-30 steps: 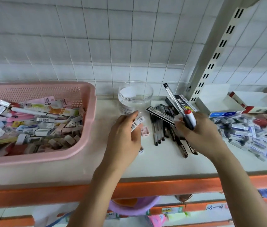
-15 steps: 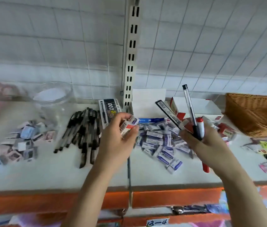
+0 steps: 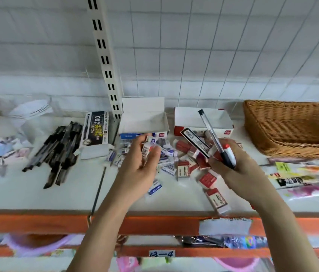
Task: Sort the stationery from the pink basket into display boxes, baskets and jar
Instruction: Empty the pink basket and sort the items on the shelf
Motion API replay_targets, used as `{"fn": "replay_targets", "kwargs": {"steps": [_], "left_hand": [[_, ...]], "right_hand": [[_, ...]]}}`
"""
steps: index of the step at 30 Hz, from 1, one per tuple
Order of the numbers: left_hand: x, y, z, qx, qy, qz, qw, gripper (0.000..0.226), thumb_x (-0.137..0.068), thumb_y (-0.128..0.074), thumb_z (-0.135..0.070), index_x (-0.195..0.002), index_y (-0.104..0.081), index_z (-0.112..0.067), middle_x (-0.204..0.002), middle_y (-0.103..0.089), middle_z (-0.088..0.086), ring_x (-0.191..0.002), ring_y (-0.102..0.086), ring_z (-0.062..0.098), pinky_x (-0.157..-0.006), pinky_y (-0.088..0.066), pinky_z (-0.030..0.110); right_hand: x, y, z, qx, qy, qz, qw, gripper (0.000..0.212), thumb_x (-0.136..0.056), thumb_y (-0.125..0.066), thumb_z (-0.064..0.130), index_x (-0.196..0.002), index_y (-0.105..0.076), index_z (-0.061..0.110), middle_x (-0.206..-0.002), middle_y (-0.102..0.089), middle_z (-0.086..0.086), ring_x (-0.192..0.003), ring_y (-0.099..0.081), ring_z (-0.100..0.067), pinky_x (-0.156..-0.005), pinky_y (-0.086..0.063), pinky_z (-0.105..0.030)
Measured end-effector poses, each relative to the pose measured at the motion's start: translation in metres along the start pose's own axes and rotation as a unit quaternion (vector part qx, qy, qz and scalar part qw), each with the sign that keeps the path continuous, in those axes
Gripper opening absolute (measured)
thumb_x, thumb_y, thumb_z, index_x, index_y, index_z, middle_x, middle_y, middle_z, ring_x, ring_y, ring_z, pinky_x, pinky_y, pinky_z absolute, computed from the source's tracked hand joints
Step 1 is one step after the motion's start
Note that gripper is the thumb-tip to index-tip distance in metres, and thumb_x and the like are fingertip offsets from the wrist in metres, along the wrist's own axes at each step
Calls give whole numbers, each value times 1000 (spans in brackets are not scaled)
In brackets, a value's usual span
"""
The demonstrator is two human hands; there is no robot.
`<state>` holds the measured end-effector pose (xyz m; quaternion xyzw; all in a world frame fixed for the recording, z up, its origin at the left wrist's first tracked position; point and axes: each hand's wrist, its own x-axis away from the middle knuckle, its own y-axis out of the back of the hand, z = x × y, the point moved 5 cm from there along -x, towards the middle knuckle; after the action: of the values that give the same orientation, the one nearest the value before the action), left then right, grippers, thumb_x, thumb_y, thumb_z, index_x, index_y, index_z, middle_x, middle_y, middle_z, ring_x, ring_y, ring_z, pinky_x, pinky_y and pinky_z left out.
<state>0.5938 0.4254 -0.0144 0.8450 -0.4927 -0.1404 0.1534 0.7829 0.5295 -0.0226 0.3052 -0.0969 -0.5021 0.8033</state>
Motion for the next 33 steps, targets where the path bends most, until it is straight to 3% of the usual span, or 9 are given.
{"fn": "replay_targets", "kwargs": {"steps": [3, 6, 10, 15, 19, 22, 27, 30, 33], "left_hand": [[-3, -6, 3, 25, 19, 48, 998, 47, -99, -38, -29, -144, -28, -30, -75, -50, 13, -62, -51, 10, -61, -40, 28], [-6, -8, 4, -35, -17, 54, 998, 48, -99, -36, -31, -145, -25, -26, -121, -53, 19, -104, -56, 20, -86, -40, 24], [-11, -12, 5, -24, -47, 47, 997, 47, -91, -53, -28, -136, -39, -26, -101, -61, -5, -65, -59, 3, -62, -48, 18], [-17, -10, 2, -100, -54, -66, 991, 23, -93, -50, -11, -115, -54, -18, -76, -62, -1, -44, -48, 3, -44, -36, 12], [-24, -2, 3, -293, -32, -106, 950, 29, -93, -51, -13, -121, -57, -7, -108, -65, 14, -82, -60, 28, -67, -39, 28], [-24, -7, 2, -364, 25, -96, 926, 39, -92, -52, -12, -131, -51, -8, -142, -39, 14, -115, -53, 34, -86, -44, 43], [-19, -38, -22, -330, -16, -124, 936, 33, -90, -54, -11, -123, -55, -12, -124, -52, 9, -100, -59, 31, -73, -44, 38], [-23, -76, -34, -293, -52, -81, 951, 40, -92, -51, -20, -131, -42, -15, -122, -55, 0, -91, -61, 19, -73, -46, 27], [-29, -114, -42, -258, -77, -11, 963, 44, -94, -47, -20, -134, -30, -15, -130, -39, 0, -113, -46, 14, -90, -38, 20]], "right_hand": [[5, 2, -1, 37, -6, -14, 999, 15, -88, -62, 24, -95, -54, 34, -79, -61, 9, -71, -56, -7, -61, -40, -17], [10, 8, -4, 34, -42, -50, 997, 18, -88, -62, 30, -74, -51, 27, -60, -56, 4, -59, -53, -18, -55, -39, -29], [16, 18, -10, 23, -79, -94, 992, 40, -88, -60, 36, -67, -48, 3, -58, -53, -20, -56, -50, -36, -53, -36, -35], [21, 25, -15, 28, -87, -71, 993, 41, -88, -60, 33, -68, -51, -2, -57, -53, -22, -53, -47, -35, -50, -33, -31], [14, 32, -20, 32, -72, -60, 995, 40, -87, -63, 25, -59, -41, 9, -51, -48, -13, -47, -40, -21, -47, -28, -29], [4, 38, -22, 40, -50, -43, 997, 39, -87, -64, 25, -60, -40, 11, -47, -43, -4, -43, -35, -13, -43, -24, -21], [-9, 53, -30, 34, -7, -26, 999, 40, -86, -63, 25, -56, -38, 19, -45, -41, 4, -43, -34, -12, -43, -27, -20], [-10, 66, -40, 33, 4, -27, 999, 31, -86, -63, 27, -63, -42, 20, -50, -47, -1, -47, -42, -19, -44, -28, -23], [-10, 73, -53, 29, -10, -24, 999, 21, -86, -65, 31, -77, -47, 25, -59, -53, 1, -51, -49, -15, -45, -34, -21]]}}
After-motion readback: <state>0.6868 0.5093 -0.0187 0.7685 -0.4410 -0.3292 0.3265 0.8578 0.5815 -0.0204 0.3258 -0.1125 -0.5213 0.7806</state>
